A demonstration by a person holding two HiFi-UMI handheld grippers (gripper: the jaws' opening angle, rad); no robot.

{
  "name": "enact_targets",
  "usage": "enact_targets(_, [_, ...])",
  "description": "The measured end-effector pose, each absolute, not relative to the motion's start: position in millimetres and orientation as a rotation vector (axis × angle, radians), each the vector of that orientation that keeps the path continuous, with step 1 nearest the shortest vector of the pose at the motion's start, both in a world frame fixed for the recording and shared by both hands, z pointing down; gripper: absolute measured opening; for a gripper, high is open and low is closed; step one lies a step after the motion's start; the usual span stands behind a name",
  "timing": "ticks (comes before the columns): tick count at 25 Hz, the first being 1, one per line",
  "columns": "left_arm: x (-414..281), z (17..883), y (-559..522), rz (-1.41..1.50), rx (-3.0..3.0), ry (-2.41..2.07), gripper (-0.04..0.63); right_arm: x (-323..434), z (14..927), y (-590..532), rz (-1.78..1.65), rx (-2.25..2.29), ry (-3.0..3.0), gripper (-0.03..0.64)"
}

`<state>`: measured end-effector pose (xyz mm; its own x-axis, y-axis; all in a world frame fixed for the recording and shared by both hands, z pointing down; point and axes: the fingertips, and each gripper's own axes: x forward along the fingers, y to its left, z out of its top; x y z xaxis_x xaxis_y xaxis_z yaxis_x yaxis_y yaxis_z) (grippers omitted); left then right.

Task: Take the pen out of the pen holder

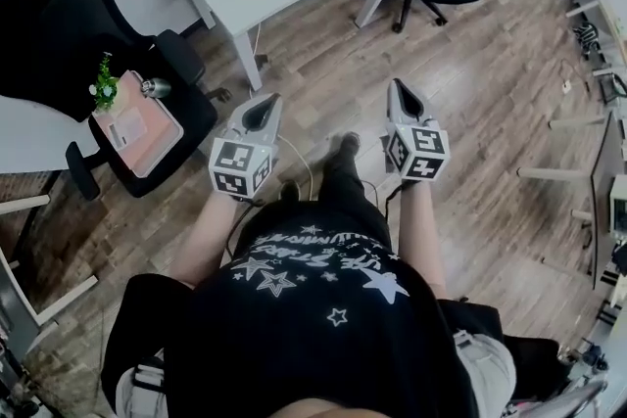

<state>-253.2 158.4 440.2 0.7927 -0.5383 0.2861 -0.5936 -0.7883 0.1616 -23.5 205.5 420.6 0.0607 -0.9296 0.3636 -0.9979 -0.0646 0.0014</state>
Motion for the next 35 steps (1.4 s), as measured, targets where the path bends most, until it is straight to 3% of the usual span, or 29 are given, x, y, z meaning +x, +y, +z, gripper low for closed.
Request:
enact_targets(4, [-239.8, 441.5, 147.0, 0.339, 2.735, -0.895, 0.011, -14.8, 412.9, 178.9, 0.365, 2.108, -2.039, 0.006])
enact_targets(6, [-231.7, 444.7, 136.8, 0.357, 2.733, -0.907, 0.011, -10.5, 414.6, 163.0, 0.373, 2.09, -2.09, 0.141])
enact_targets(8, [-218.2, 446.7, 123.6, 0.379, 2.731, -0.923, 0.011, 0.5, 419.6, 146.0, 0.413, 2.061, -2.132, 0.232])
enact_targets(11, [-190.6, 446.1, 99.9, 0.409, 2.727, -0.961, 0.011, 29.6, 430.6, 120.4, 0.483, 2.033, -2.175, 0.281])
enact_targets(23, [-60.7, 437.6, -20.0, 0.395, 2.681, -1.141, 0.011, 171.1, 450.0, 1.0, 0.547, 1.918, -2.282, 0.285])
enact_targets(35, [-21.4, 444.7, -106.8, 0.418, 2.629, -1.233, 0.011, 191.9, 454.2, -113.2, 0.545, 1.781, -2.378, 0.285])
